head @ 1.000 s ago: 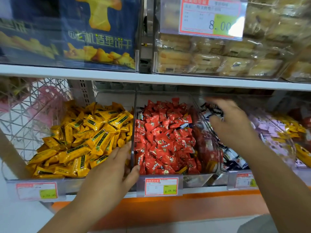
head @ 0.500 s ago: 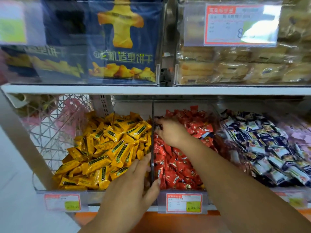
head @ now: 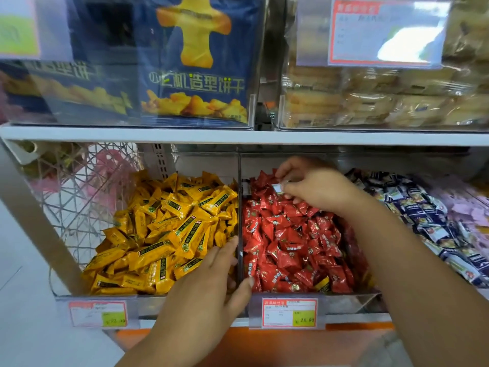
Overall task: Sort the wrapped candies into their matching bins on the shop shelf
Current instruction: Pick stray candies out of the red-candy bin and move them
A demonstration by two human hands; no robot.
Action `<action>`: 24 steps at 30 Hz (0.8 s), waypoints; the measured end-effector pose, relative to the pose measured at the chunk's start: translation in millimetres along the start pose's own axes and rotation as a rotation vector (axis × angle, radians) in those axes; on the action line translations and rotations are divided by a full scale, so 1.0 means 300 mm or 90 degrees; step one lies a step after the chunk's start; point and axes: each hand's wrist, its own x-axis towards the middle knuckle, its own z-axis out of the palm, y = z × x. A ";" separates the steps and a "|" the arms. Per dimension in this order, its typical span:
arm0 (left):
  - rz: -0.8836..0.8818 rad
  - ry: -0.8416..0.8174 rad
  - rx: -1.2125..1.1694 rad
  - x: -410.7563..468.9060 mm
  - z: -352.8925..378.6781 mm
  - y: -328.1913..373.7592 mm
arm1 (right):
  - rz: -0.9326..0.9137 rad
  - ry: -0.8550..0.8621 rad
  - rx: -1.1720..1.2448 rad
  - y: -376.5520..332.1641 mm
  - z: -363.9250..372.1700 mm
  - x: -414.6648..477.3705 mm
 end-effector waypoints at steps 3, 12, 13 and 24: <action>-0.004 0.004 0.012 -0.001 -0.005 0.008 | -0.005 0.056 0.038 -0.029 0.056 0.047; -0.011 -0.001 0.088 0.011 -0.003 0.029 | -0.034 -0.025 -0.085 0.025 0.239 0.210; -0.011 -0.002 0.090 0.012 -0.003 0.028 | -0.034 -0.053 -0.096 0.031 0.244 0.217; -0.001 -0.004 0.098 0.014 -0.009 0.021 | -0.059 -0.084 -0.093 0.038 0.206 0.171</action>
